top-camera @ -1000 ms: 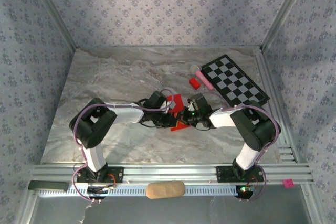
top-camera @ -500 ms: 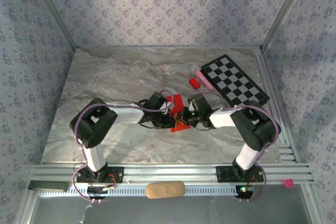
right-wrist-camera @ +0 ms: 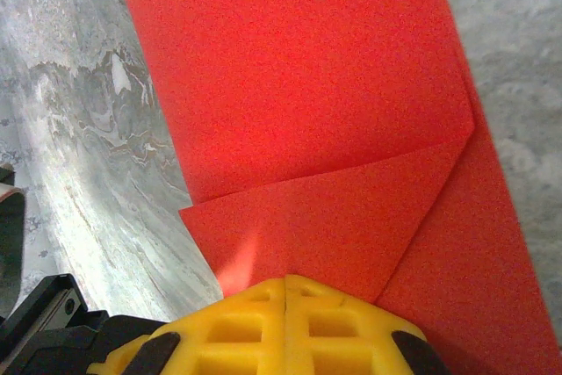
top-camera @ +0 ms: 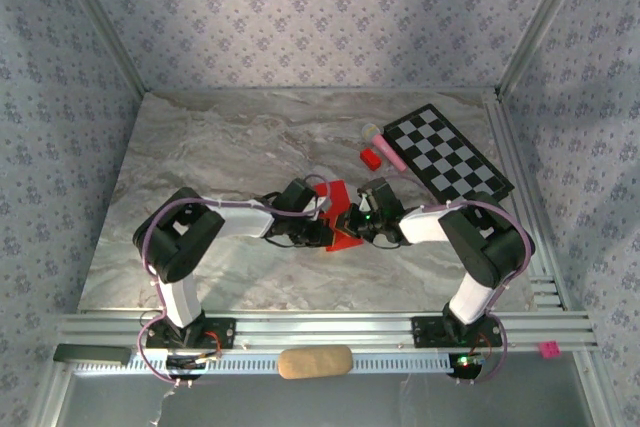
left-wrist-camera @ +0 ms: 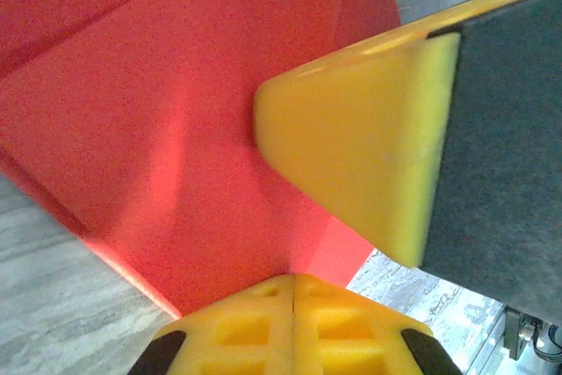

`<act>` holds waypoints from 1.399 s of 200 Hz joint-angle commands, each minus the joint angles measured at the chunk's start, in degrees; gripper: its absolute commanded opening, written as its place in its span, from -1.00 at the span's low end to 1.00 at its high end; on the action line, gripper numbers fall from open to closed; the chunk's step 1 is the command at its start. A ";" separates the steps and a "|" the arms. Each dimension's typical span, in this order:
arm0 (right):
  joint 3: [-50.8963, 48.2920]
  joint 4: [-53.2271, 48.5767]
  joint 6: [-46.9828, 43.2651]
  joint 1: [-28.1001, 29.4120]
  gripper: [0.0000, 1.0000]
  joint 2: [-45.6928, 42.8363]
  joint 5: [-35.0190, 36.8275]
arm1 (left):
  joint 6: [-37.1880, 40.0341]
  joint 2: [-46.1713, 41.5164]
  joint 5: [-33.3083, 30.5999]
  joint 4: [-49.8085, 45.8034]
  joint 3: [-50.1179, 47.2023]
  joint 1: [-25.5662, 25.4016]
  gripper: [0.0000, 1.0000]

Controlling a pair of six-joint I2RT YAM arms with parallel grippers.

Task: Fold a paper plane with a square sheet of paper (pick it up from the middle)
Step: Fold the triangle a second time at the center of the table.

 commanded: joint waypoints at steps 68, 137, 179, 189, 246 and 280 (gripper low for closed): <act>-1.91 -5.14 -0.77 -0.87 -1.00 0.79 3.59 | 4.17 -5.06 -1.30 -9.34 -4.68 -1.51 -0.96; -1.89 -4.06 0.69 -0.77 -1.00 0.57 3.04 | 2.25 -14.35 -1.85 -4.37 -5.60 -0.83 -1.00; -1.70 -3.97 0.99 -0.73 -0.99 0.30 2.94 | -0.43 -8.13 -1.25 -1.78 -0.52 0.19 -0.99; -1.69 -3.93 1.02 -0.70 -0.99 0.25 2.84 | -0.87 -6.25 -2.02 -1.77 0.55 0.19 -0.99; -1.97 -3.75 0.93 -0.64 -0.99 -0.34 2.91 | -1.64 -0.84 -6.04 -0.17 1.32 0.27 -1.00; -1.54 -4.06 0.28 -1.18 -0.98 -1.33 2.52 | -1.49 0.36 -7.84 -4.31 -1.09 0.25 -1.00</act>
